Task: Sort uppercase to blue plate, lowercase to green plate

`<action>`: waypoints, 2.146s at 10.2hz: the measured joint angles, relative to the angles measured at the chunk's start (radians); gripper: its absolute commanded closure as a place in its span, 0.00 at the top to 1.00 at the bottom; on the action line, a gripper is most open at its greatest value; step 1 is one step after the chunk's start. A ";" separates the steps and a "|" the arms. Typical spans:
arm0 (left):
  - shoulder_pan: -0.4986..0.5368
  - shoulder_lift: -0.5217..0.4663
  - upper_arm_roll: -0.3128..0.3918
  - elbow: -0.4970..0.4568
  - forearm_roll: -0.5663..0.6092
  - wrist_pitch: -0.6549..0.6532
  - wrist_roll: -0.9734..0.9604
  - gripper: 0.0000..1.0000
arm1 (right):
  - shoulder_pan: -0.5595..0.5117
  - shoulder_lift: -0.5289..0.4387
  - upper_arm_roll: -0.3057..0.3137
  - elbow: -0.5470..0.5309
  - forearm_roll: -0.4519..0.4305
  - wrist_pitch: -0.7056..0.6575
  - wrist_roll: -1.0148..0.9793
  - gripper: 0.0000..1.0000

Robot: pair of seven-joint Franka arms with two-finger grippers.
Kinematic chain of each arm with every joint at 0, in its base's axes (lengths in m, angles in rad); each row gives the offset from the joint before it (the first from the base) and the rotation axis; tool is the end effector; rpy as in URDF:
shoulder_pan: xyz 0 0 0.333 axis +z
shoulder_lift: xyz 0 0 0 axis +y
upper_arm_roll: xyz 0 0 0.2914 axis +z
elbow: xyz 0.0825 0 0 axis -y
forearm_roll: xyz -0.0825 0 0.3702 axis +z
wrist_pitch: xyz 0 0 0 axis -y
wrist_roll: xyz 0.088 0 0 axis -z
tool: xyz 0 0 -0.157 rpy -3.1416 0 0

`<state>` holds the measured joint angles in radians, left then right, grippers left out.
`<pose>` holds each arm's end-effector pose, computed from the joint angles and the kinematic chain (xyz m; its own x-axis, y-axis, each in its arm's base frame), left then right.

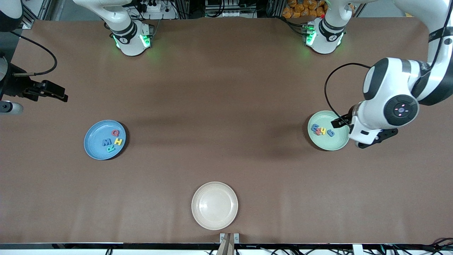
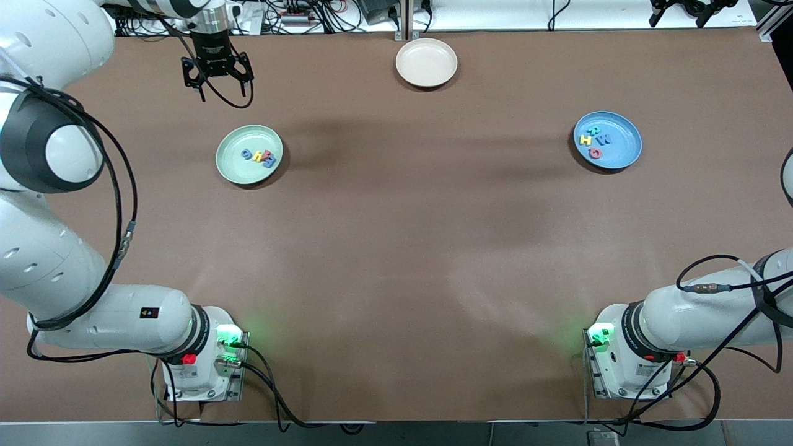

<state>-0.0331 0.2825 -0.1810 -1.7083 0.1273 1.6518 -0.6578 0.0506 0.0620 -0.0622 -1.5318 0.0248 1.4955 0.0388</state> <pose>0.5553 -0.0969 0.3395 0.8828 0.4154 -0.2191 0.3598 -0.8981 -0.2530 0.5446 -0.0015 0.5279 0.9939 -0.0487 -0.0987 -0.0506 -0.9986 -0.0171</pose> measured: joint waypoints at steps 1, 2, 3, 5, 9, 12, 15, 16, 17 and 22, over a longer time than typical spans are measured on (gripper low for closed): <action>0.001 -0.019 -0.001 -0.038 -0.010 0.047 0.000 1.00 | 0.000 0.000 0.000 0.000 0.000 0.000 0.000 1.00; 0.001 -0.045 -0.004 -0.095 -0.029 0.117 0.000 1.00 | 0.000 0.000 0.000 0.000 0.000 0.000 0.000 1.00; 0.001 -0.078 -0.007 -0.160 -0.049 0.184 0.000 1.00 | 0.000 0.000 0.000 0.000 0.001 0.000 0.000 1.00; 0.001 -0.142 -0.008 -0.273 -0.060 0.285 -0.002 1.00 | 0.001 0.000 0.000 0.000 0.001 0.000 0.000 1.00; 0.001 -0.254 -0.008 -0.451 -0.104 0.485 -0.002 1.00 | 0.008 0.000 0.002 0.001 0.002 0.001 0.000 1.00; 0.000 -0.314 -0.009 -0.389 -0.104 0.443 0.128 1.00 | 0.008 0.000 0.002 0.001 0.002 0.001 0.000 1.00; 0.001 -0.356 -0.009 -0.258 -0.104 0.228 0.252 1.00 | 0.008 0.000 0.002 0.001 0.002 0.001 0.000 1.00; 0.001 -0.359 -0.009 -0.200 -0.104 0.163 0.274 1.00 | 0.008 0.000 0.002 0.001 0.002 0.002 0.000 1.00; 0.001 -0.360 -0.009 -0.139 -0.104 0.097 0.309 1.00 | 0.008 0.000 0.002 0.001 0.002 0.003 0.000 1.00; 0.003 -0.367 -0.004 0.042 -0.104 -0.074 0.391 1.00 | 0.008 0.000 0.001 0.001 0.002 0.003 0.000 1.00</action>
<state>-0.0298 -0.0841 -0.1850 -1.6664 0.0230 1.5775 -0.2669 0.0588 0.0619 -0.0613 -1.5306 0.0265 1.4986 0.0388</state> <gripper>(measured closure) 0.000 0.000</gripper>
